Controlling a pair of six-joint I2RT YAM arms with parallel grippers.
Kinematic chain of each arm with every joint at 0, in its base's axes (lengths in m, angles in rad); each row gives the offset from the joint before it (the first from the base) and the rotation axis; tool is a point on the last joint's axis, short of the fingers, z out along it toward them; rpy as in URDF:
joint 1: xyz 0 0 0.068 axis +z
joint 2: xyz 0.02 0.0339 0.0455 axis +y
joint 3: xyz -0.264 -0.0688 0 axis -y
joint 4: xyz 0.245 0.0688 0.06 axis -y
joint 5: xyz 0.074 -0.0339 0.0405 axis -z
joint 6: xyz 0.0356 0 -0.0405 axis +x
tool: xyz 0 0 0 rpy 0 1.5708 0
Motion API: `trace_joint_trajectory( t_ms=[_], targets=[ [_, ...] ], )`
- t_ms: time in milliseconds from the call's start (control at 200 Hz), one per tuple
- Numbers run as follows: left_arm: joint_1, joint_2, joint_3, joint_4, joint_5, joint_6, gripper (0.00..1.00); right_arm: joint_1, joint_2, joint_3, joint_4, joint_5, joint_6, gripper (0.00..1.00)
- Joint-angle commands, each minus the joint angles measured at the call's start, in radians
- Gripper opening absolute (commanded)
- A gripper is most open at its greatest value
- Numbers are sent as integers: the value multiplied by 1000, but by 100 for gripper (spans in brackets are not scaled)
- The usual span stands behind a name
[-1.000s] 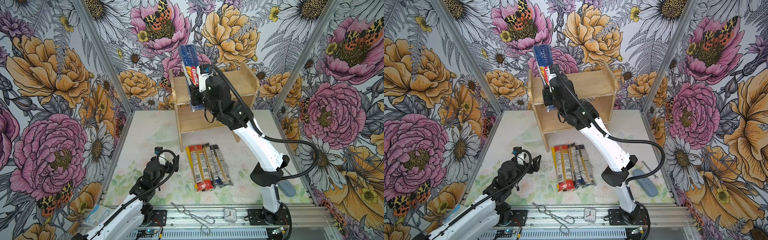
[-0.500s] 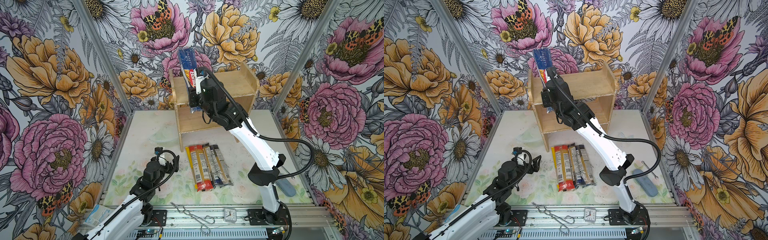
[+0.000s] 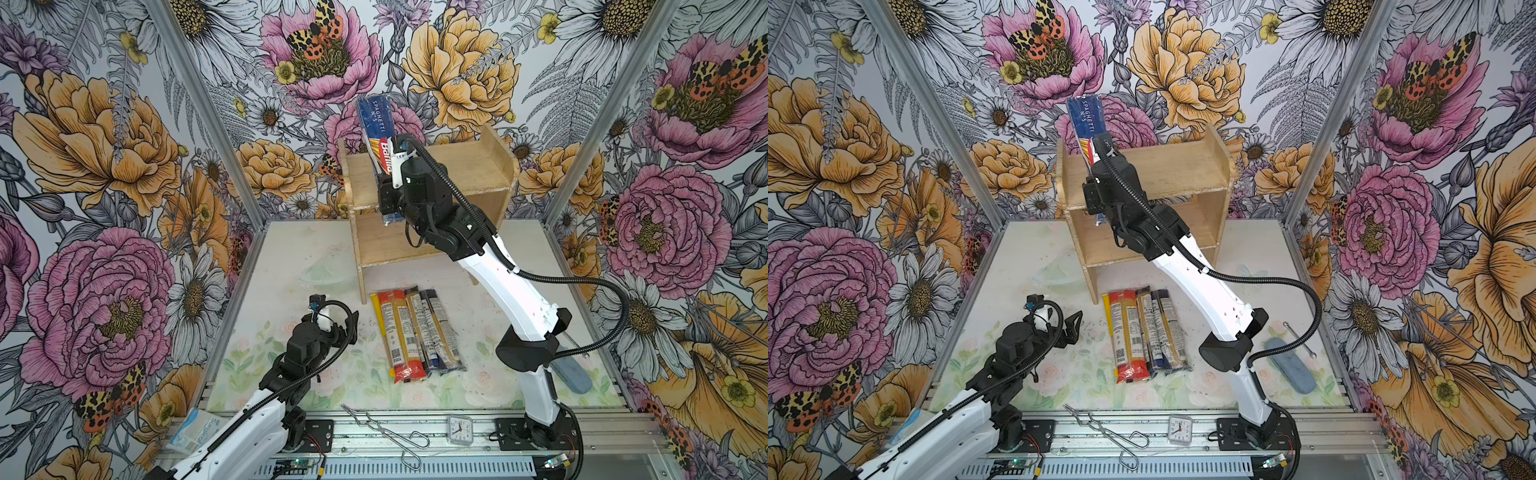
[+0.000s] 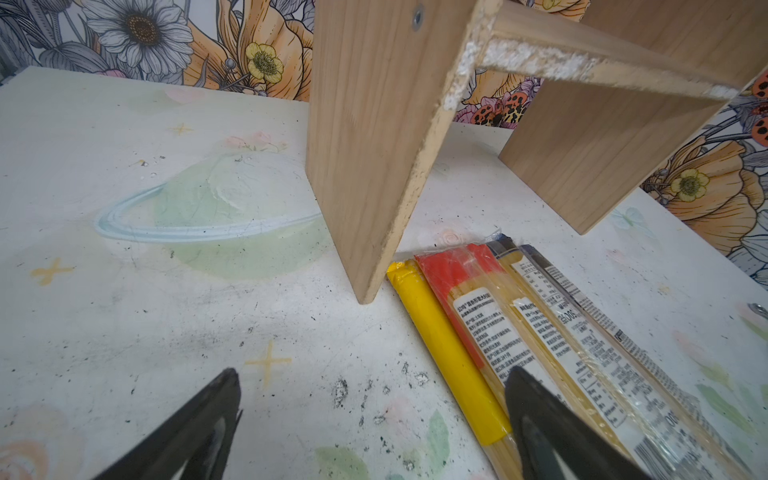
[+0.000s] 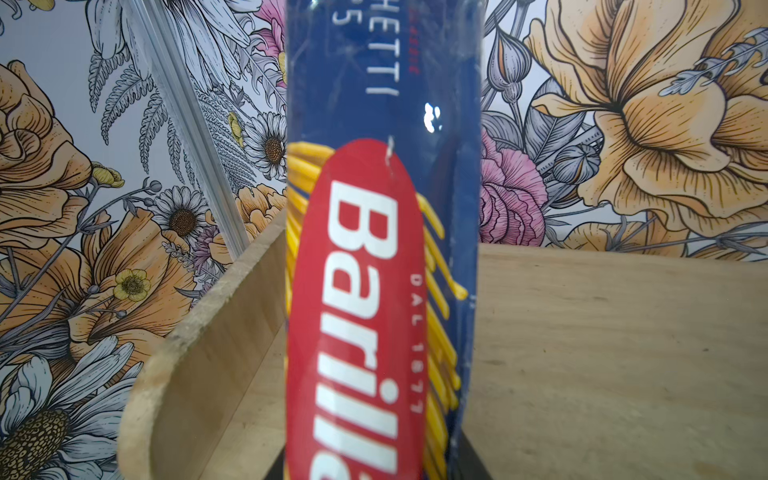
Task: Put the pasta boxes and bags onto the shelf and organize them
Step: 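Lower the Barilla box onto the top shelf with the right gripper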
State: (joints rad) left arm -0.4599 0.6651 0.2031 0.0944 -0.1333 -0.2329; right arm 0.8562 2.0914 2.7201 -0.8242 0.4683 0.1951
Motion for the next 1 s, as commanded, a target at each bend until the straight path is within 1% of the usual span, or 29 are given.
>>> trace_joint_trajectory(
  t_ms=[0,420,505,585,626,991],
  targets=[
    [12,-15,-18,24,15,1,99,-6,2,43,169,45,-25,35],
    [10,-13,-19,25,17,1,99,-8,13,37,168,57,-21,39],
    [10,-13,-19,27,17,1,99,-9,10,30,168,61,-17,43],
    [10,-12,-20,28,17,1,99,-9,5,24,168,63,-16,44],
    [10,-12,-19,27,17,2,99,-9,3,19,168,64,-14,47],
    [10,-13,-20,28,18,1,99,-15,2,10,168,63,-16,49]
  ],
)
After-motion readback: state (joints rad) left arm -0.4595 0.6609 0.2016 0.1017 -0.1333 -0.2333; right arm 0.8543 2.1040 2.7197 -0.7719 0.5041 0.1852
